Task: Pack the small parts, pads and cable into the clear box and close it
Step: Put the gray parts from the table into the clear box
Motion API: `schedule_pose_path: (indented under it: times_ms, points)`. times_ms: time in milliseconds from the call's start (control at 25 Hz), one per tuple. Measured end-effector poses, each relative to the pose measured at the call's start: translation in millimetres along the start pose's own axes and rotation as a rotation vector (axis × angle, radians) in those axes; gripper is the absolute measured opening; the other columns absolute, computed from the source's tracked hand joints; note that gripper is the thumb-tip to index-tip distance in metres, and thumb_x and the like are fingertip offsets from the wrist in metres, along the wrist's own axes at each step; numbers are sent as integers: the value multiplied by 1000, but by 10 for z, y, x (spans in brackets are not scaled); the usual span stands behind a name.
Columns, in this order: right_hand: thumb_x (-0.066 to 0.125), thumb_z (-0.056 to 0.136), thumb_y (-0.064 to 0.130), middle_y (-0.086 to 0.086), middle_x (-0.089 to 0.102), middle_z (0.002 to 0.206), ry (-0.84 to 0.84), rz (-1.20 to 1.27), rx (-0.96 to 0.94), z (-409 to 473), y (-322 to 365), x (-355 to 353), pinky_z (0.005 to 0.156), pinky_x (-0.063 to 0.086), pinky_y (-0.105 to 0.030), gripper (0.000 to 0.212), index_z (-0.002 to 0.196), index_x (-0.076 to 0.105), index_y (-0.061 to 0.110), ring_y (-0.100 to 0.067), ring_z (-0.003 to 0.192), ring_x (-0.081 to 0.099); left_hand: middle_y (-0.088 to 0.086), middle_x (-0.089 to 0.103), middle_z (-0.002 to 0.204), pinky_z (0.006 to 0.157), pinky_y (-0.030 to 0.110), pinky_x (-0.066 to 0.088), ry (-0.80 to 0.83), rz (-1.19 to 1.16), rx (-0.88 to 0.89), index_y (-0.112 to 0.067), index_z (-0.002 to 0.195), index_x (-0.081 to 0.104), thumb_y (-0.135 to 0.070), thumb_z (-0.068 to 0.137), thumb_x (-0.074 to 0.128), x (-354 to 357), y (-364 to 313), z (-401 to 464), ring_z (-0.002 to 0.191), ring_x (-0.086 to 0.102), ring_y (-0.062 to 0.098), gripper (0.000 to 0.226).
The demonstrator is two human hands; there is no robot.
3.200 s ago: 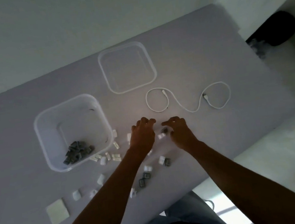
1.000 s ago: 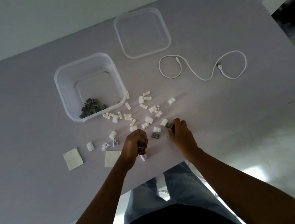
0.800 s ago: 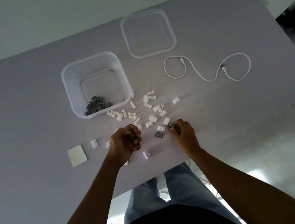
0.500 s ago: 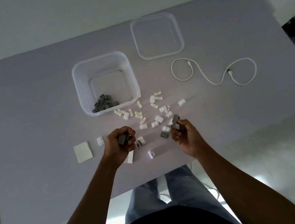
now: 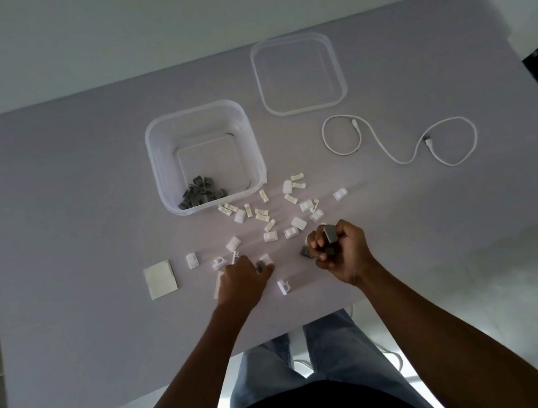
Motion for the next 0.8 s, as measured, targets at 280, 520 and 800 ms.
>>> schedule_pose_path:
  times_ms: [280, 520, 800]
  points:
    - [55, 96, 43, -3, 56, 56, -364, -621, -158, 94, 127, -24, 43, 32, -23, 47, 62, 60, 10, -12, 43, 44, 17, 67, 97, 68, 32, 43, -8, 38, 36, -6, 96, 61, -39, 91, 55, 68, -47, -4, 88, 65, 33, 35]
    - [71, 86, 42, 2, 68, 83, -337, -1392, -304, 169, -151, -203, 64, 51, -16, 25, 96, 60, 21, -10, 71, 66, 3, 54, 65, 56, 28, 37, -25, -117, 111, -16, 67, 49, -30, 90, 52, -263, -178, 13, 64, 55, 23, 27]
    - [73, 87, 33, -4, 75, 95, -383, -1517, -456, 133, -206, -204, 72, 57, -22, 30, 108, 68, 12, -18, 82, 71, 0, 50, 59, 50, 27, 32, -296, -129, 209, -14, 70, 49, -27, 96, 49, -1170, -393, 182, 51, 46, 16, 29]
Point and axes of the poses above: each hand's wrist, its own z-axis towards the middle knuckle, its own x-axis out of the palm, y = z × x, the point moved 4 cm from there along z, towards the middle knuckle
